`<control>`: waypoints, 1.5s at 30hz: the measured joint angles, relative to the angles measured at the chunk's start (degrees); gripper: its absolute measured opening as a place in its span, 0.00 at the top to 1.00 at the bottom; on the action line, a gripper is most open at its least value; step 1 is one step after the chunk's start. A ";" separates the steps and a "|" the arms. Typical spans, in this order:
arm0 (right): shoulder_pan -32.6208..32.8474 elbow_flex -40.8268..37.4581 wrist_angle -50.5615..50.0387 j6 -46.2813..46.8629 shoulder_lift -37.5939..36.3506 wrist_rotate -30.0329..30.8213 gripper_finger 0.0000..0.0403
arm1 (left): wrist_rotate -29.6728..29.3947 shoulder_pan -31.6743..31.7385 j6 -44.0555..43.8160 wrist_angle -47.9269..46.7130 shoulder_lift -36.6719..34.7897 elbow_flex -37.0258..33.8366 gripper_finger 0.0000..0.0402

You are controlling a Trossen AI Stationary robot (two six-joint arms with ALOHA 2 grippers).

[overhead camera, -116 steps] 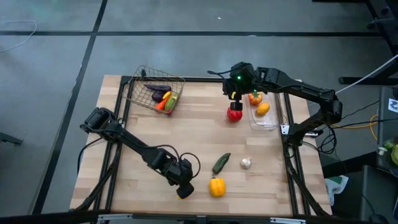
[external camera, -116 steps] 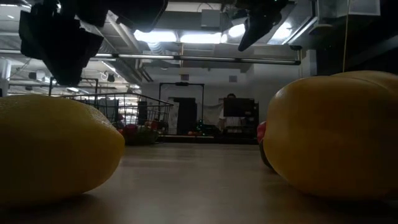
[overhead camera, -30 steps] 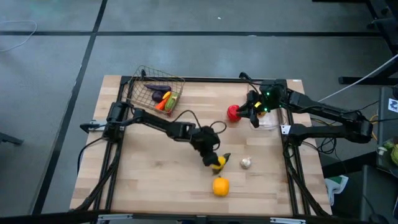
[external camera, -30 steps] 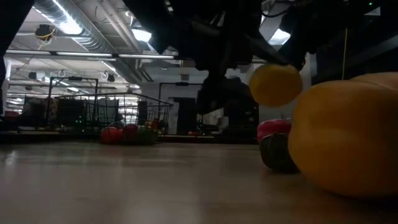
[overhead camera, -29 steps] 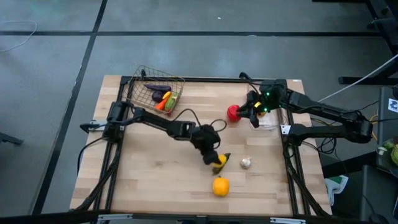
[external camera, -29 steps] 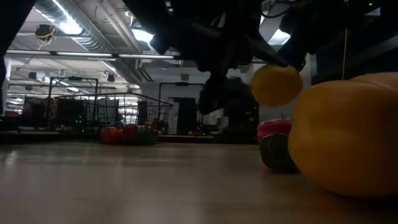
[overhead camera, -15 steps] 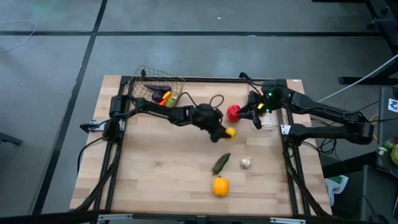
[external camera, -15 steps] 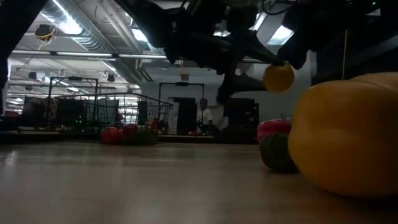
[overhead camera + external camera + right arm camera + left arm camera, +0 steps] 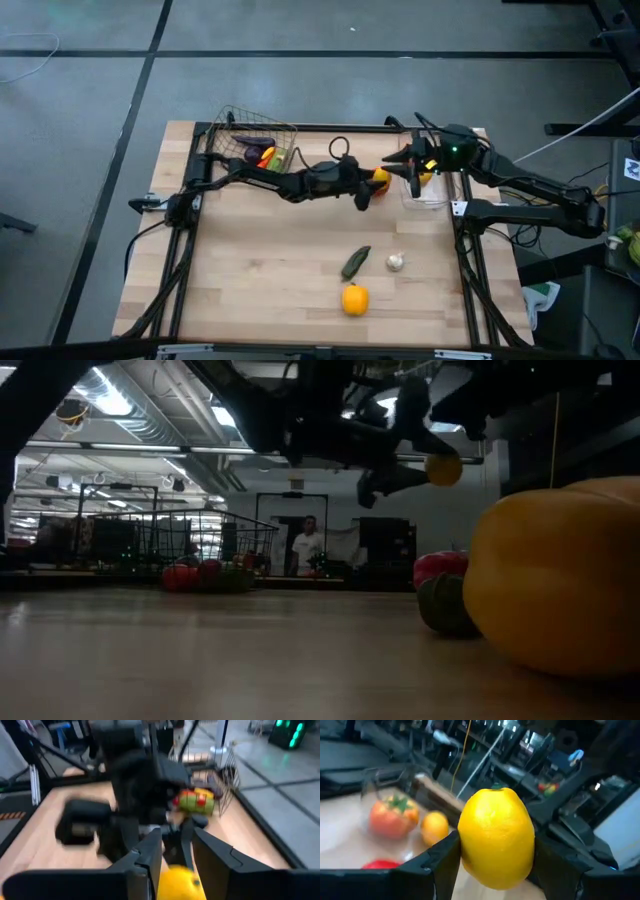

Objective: Sort produce into baskets
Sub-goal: Put the yellow lemon into the transparent bin

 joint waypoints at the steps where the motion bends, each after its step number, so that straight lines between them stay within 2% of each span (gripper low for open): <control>1: 0.00 0.00 1.11 0.22 -0.02 0.00 0.73 | -0.25 0.00 0.25 1.08 1.32 1.35 0.45; 12: 0.00 0.00 3.43 0.68 0.02 -0.09 0.73 | -0.34 0.12 7.31 1.12 18.04 24.32 0.45; 18: 0.00 0.00 4.42 0.74 0.04 -0.11 0.73 | -0.41 0.77 10.15 1.03 24.66 32.13 0.45; 30: 0.00 0.07 4.83 0.74 0.04 -0.11 0.73 | -0.20 2.40 6.39 -2.71 26.33 33.08 0.44; 39: 0.00 0.07 4.83 0.74 0.07 -0.11 0.73 | -0.50 2.43 5.14 -4.24 26.36 33.09 0.30; 45: 0.00 0.07 4.83 0.74 0.09 -0.13 0.73 | -0.68 2.73 1.49 -4.98 26.36 33.09 0.27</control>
